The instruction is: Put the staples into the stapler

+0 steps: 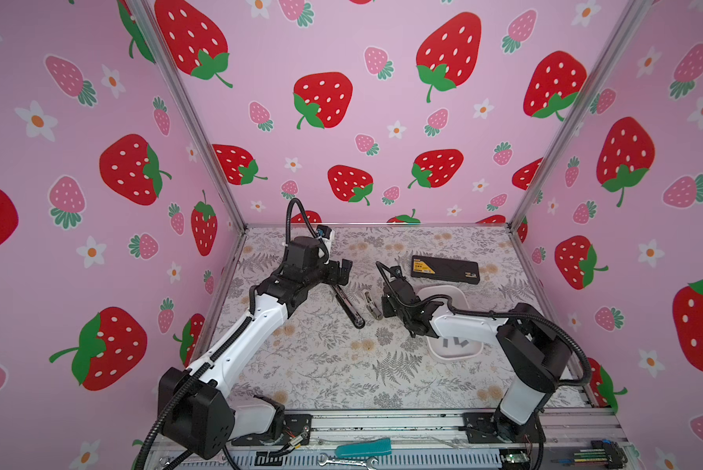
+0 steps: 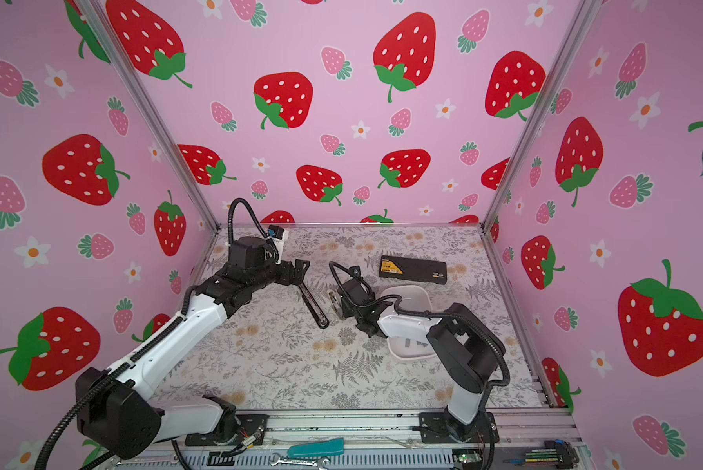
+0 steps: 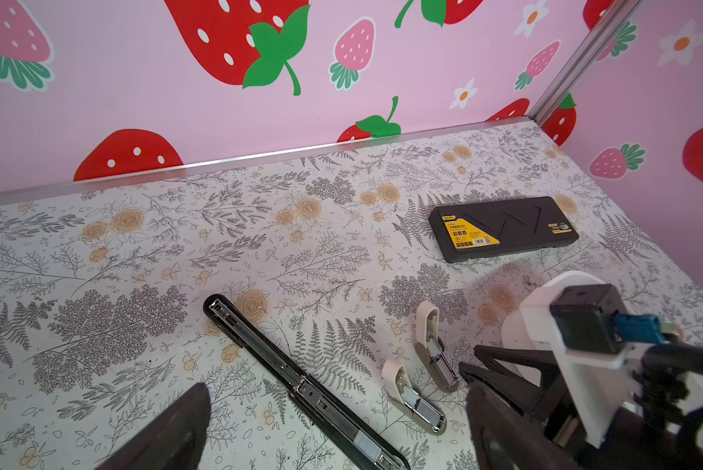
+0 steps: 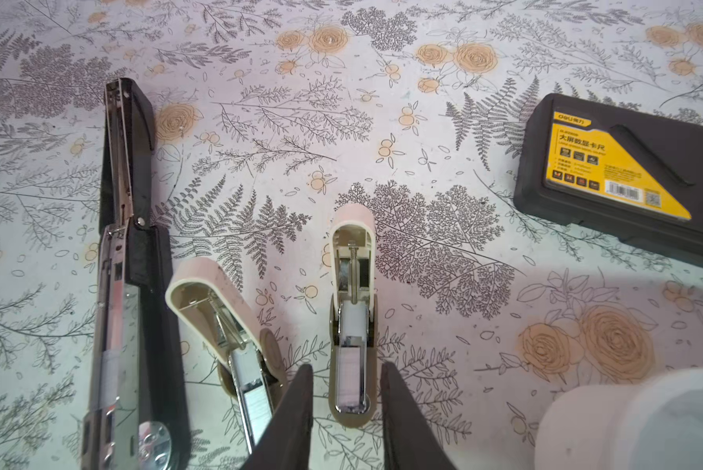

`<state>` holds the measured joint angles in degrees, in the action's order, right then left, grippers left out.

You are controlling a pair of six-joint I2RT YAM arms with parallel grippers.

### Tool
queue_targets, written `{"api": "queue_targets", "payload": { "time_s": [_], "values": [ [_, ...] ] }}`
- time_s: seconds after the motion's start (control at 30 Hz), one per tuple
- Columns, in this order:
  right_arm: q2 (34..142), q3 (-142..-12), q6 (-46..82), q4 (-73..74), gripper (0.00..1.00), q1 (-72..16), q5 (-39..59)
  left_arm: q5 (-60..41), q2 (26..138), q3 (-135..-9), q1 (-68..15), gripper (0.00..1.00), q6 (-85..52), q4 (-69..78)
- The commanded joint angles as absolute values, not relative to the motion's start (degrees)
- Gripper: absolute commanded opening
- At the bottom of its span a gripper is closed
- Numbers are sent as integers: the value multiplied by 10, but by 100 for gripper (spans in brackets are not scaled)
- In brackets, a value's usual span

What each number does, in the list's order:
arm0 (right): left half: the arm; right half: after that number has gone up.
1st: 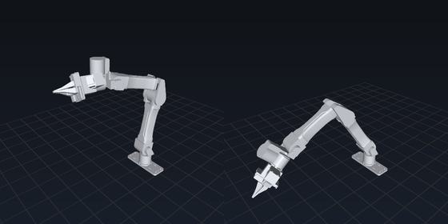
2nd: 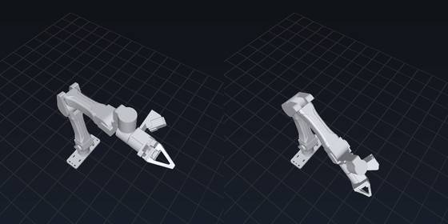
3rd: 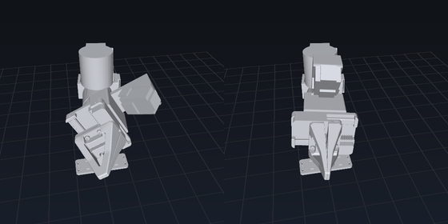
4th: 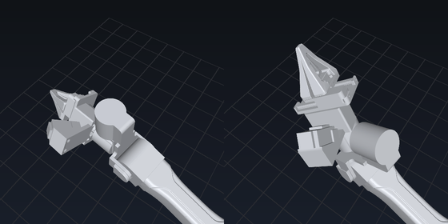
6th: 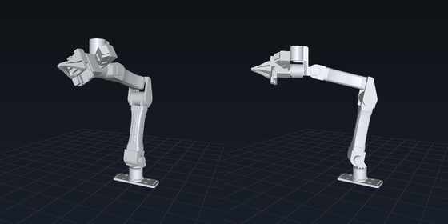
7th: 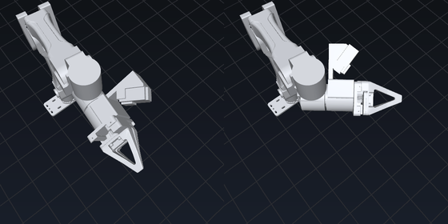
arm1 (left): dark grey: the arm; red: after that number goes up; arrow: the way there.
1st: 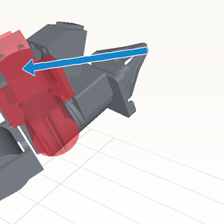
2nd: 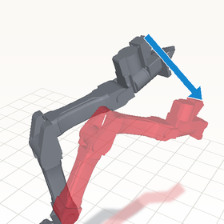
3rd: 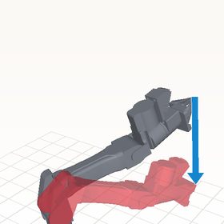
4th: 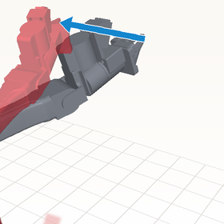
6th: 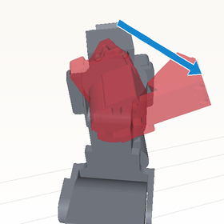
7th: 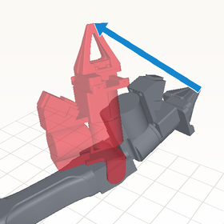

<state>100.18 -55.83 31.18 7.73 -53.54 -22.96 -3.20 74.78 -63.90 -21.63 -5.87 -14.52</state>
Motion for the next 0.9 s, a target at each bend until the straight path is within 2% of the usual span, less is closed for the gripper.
{"api": "queue_targets", "payload": {
  "time_s": [0.0, 0.13, 0.43, 0.87],
  "values": [
    [1005, -543, 293, 100, 31, -545, -222, -31, 749, -658, -215, 99, -56, -152],
    [986, -519, 279, 124, 38, -559, -261, -18, 737, -650, -221, 99, -65, -156],
    [1045, -582, 287, 69, 25, -557, -261, -12, 707, -628, -224, 99, -64, -148],
    [1108, -634, 293, 17, 24, -554, -293, -7, 715, -634, -223, 99, -59, -151]
  ]
}}
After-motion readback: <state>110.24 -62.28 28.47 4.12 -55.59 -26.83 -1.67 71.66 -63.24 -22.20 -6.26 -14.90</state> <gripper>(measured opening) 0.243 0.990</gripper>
